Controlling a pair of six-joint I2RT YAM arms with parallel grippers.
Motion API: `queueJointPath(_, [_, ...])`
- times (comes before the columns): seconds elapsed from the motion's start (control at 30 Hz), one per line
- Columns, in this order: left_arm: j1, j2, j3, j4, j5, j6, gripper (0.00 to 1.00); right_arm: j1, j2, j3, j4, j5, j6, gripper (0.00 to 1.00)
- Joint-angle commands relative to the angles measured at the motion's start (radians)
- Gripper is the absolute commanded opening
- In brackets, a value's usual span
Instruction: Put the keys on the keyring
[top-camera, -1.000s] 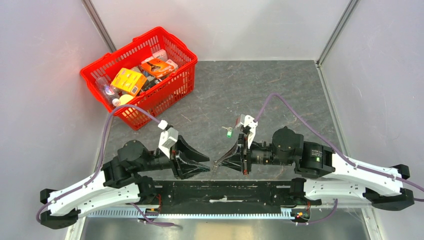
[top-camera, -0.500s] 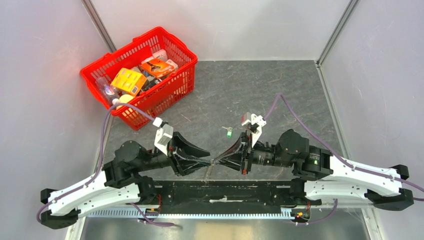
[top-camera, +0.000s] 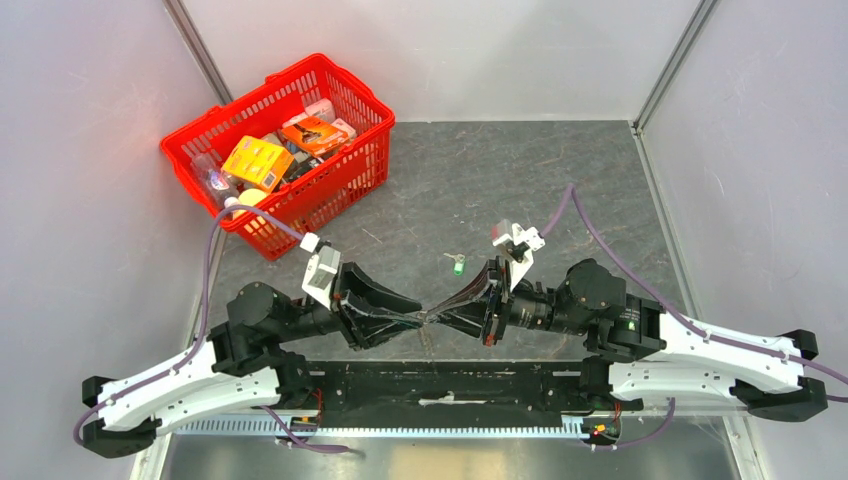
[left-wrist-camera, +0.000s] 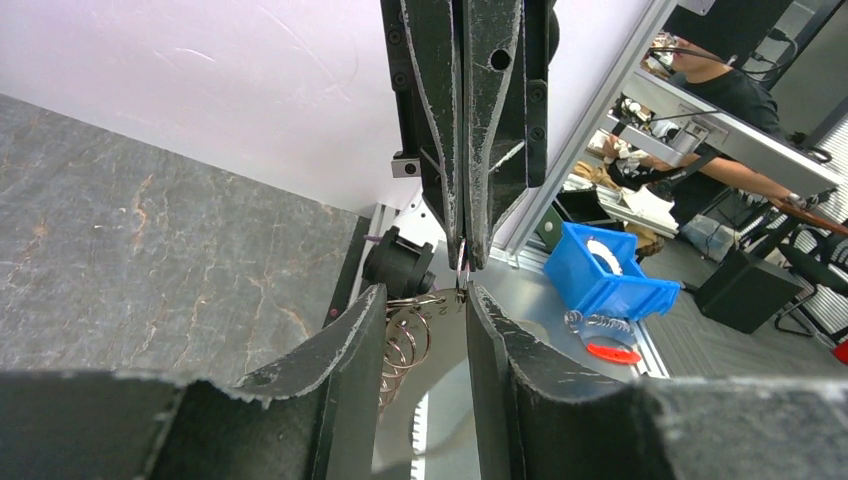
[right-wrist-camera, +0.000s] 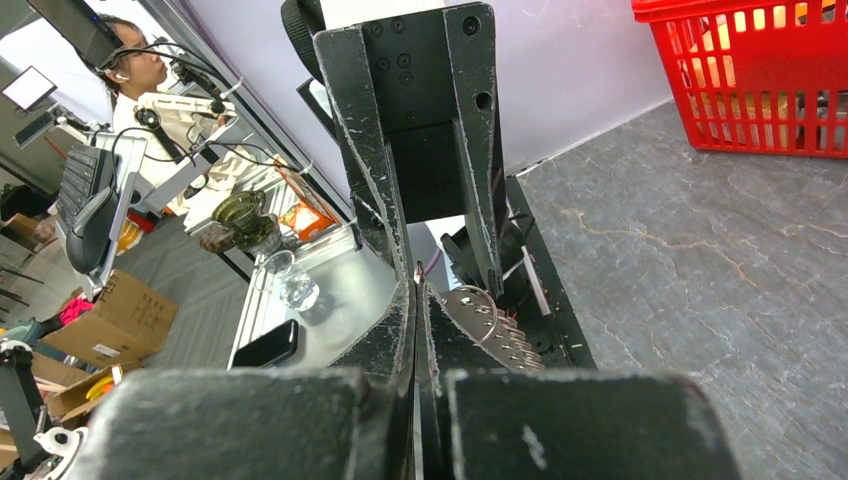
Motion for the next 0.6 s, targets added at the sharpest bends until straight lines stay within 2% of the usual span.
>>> queueJointPath(0.0, [-0.003, 0.003, -0.014, 0.076, 0.012, -0.037, 0.41, 0.01, -0.006, 0.0, 0.074, 0.01, 0.003, 0.0])
queueJointPath(0.4, [-0.003, -0.008, -0.014, 0.087, 0.008, -0.037, 0.4, 0.011, -0.01, -0.024, 0.081, 0.031, 0.002, 0.0])
queueJointPath(0.57, [-0.004, 0.012, -0.012, 0.096, 0.028, -0.043, 0.31, 0.011, -0.014, -0.028, 0.095, 0.036, 0.001, 0.0])
